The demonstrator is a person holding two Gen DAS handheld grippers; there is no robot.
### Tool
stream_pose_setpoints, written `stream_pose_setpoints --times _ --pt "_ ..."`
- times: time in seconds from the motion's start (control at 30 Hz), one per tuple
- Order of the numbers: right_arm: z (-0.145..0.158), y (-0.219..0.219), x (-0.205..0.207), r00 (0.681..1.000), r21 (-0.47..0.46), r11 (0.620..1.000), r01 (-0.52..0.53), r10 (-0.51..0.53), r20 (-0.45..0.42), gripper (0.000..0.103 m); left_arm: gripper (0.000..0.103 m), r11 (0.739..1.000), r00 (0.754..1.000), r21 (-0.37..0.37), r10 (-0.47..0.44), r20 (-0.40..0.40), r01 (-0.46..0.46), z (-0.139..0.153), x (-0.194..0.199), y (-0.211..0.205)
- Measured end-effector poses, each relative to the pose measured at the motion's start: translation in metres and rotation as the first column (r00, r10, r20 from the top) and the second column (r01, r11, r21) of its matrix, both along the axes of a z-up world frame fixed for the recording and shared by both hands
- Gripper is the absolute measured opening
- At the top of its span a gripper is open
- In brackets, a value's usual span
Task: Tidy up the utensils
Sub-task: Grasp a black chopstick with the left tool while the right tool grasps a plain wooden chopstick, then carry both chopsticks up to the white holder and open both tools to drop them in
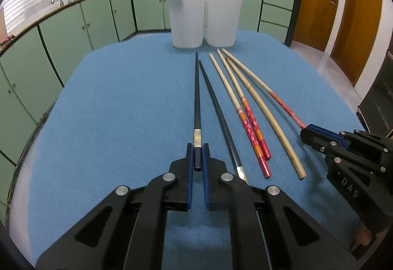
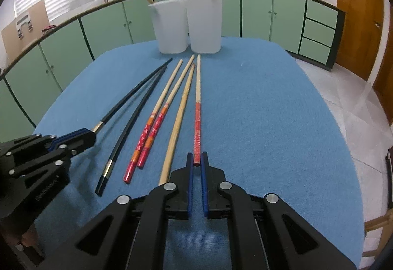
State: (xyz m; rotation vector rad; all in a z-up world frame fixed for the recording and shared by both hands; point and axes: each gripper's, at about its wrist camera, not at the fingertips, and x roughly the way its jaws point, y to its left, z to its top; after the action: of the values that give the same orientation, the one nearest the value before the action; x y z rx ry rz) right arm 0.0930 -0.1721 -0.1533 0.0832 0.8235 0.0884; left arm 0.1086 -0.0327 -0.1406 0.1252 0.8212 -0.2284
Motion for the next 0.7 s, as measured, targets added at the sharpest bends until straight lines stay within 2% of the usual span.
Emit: stream_pose_setpoints --times 0.37,0.7 --pt "0.046 -0.019 -0.015 0.995 0.009 1.0 0.02 -0.02 0.095 0.006 0.006 1.0 0.991 0.005 0.015 0.135 -0.016 0.056 -0.014 0.014" --pt "0.097 -0.029 -0.018 0.978 0.015 1.0 0.019 -0.022 0.206 0.006 0.006 0.999 0.977 -0.037 0.009 0.212 -0.001 0.105 -0.017 0.022"
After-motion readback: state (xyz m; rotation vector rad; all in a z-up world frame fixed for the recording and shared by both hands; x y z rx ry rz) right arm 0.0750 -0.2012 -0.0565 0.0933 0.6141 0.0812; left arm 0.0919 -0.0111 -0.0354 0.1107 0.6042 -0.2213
